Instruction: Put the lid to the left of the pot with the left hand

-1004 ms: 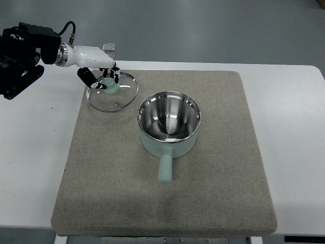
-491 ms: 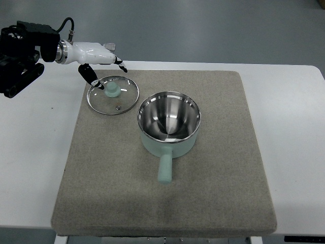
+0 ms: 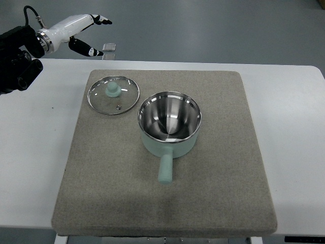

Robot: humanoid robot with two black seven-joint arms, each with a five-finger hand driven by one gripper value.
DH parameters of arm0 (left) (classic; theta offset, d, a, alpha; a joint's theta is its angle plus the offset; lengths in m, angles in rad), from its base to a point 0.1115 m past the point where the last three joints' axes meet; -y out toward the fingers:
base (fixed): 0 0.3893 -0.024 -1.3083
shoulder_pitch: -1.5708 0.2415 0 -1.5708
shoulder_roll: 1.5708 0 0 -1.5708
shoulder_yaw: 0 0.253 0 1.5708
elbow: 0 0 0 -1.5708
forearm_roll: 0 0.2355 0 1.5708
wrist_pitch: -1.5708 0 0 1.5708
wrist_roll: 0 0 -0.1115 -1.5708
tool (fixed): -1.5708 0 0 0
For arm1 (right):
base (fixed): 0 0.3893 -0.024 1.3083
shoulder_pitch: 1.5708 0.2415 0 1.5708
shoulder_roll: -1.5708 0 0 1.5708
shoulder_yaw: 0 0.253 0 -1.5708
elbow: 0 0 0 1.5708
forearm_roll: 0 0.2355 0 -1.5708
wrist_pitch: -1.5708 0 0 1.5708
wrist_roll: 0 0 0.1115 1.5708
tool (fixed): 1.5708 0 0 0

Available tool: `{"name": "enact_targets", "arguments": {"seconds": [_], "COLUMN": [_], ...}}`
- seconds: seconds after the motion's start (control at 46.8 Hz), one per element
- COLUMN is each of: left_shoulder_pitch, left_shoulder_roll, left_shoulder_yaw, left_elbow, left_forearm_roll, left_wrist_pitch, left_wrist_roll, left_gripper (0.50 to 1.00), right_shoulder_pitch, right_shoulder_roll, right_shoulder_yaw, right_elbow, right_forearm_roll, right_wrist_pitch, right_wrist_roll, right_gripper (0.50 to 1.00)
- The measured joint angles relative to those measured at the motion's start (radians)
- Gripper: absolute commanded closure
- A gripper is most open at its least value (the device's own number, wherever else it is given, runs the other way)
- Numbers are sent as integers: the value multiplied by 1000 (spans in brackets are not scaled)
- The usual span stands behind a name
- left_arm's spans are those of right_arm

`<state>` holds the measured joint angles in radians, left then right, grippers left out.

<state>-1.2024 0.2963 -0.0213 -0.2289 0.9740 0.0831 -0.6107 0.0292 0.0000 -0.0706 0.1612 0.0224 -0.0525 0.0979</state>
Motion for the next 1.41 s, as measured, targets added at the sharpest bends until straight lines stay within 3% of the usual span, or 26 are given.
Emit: {"name": "enact_targets", "arguments": {"seconds": [0.15,0.513,0.705,0.833,1.196,1.41], "left_shoulder_pitch": [32,45,49,69,170,179], "left_shoulder_roll": [-25,-71,-94,-114,-145,-147], "left_shoulder_yaw": [-7,-8,-12,-53,-300,-312], "left_elbow": [-1,32,33,28,37,36], "left_forearm_roll": [-173,-771,-1019,-1152,-1182,-1183], "left_wrist_pitch": [55,40,20,11,-207,-227], "left_wrist_roll": [0,2,191,209,202,194], "left_gripper": [529,510,510,508,506,506], "right_shoulder_pitch": [0,0,0,1,0,0], "right_shoulder_roll": [0,0,0,0,0,0], "right_shoulder_yaw": [0,0,0,0,0,0], "right_elbow": [0,0,0,0,0,0], "right_forearm_roll": [0,0,0,0,0,0], "right_wrist_pitch": [0,0,0,0,0,0], "right_wrist_roll": [0,0,0,0,0,0], "right_gripper": [576,579,576,576,579,576]}}
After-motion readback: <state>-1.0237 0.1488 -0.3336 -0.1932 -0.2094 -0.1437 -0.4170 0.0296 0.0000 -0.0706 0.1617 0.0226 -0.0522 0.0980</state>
